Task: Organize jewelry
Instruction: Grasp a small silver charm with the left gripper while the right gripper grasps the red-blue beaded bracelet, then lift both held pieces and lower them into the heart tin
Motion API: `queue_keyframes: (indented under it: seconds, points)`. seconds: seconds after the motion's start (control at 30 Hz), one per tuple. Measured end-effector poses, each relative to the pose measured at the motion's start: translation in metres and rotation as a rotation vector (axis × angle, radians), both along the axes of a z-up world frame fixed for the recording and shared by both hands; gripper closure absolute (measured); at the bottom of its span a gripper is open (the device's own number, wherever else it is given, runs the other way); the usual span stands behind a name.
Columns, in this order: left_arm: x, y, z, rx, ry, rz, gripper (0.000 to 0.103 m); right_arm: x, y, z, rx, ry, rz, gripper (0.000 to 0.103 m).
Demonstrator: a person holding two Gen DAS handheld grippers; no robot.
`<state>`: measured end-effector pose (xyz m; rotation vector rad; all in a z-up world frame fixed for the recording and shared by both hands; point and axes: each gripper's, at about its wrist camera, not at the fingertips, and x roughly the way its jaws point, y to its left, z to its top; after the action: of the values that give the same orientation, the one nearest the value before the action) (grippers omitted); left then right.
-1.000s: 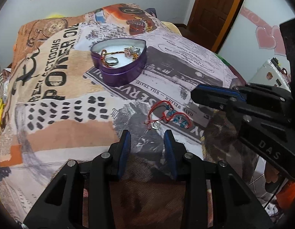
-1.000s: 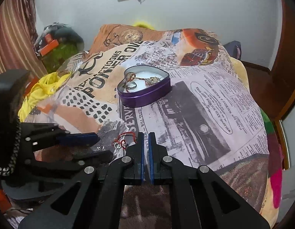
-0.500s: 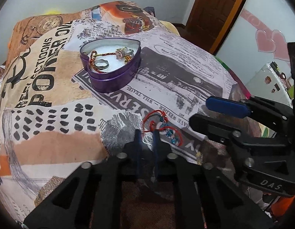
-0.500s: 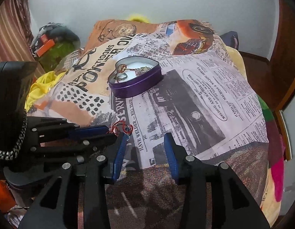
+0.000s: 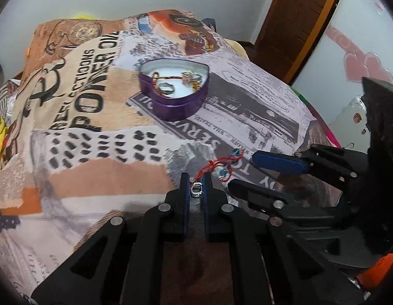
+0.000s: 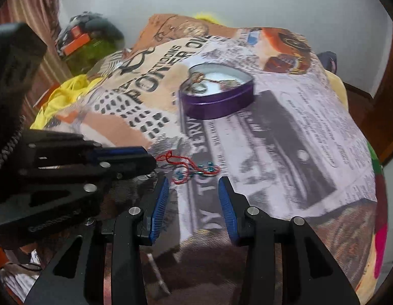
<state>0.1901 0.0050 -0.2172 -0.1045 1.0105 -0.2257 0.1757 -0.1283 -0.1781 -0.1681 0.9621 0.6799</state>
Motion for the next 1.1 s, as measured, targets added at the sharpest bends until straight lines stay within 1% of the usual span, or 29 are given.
queue_keyframes:
  seconds: [0.17,0.33,0.53,0.57,0.6,0.63,0.67,0.7,0.83,1.0,1.1]
  points:
    - [-0.007,0.013,0.001,0.006,-0.002,0.026,0.095,0.004,0.013,-0.006,-0.04,-0.017,0.006,0.066]
    - [-0.011,0.021,0.002,-0.009,-0.005,0.031,0.095,0.008,0.021,-0.007,-0.064,-0.037,0.014,0.066]
    - [-0.012,0.022,-0.001,-0.005,-0.005,0.025,0.095,0.011,0.032,-0.007,-0.077,-0.049,0.064,0.066]
    - [-0.013,0.022,-0.001,-0.007,-0.004,0.025,0.095,0.011,0.034,-0.007,-0.082,-0.06,0.077,0.068]
    - [-0.013,0.023,-0.002,-0.01,-0.003,0.025,0.095,0.011,0.035,-0.008,-0.085,-0.067,0.087,0.077]
    - [-0.013,0.023,-0.002,-0.011,-0.002,0.026,0.095,0.011,0.038,-0.009,-0.091,-0.068,0.109,0.082]
    - [-0.013,0.023,-0.002,-0.014,-0.001,0.027,0.095,0.011,0.039,-0.009,-0.091,-0.066,0.117,0.091]
    - [-0.013,0.023,-0.002,-0.015,0.0,0.027,0.095,0.012,0.04,-0.01,-0.093,-0.062,0.125,0.095]
    - [-0.012,0.023,-0.001,-0.013,-0.003,0.028,0.095,0.012,0.039,-0.008,-0.098,-0.071,0.109,0.096]
    - [-0.007,0.022,0.005,-0.01,-0.016,0.033,0.095,0.017,0.028,0.0,-0.084,-0.096,0.036,0.096]
    - [-0.005,0.022,0.01,0.01,-0.034,0.039,0.095,0.021,0.022,0.009,-0.081,-0.124,-0.001,0.096]
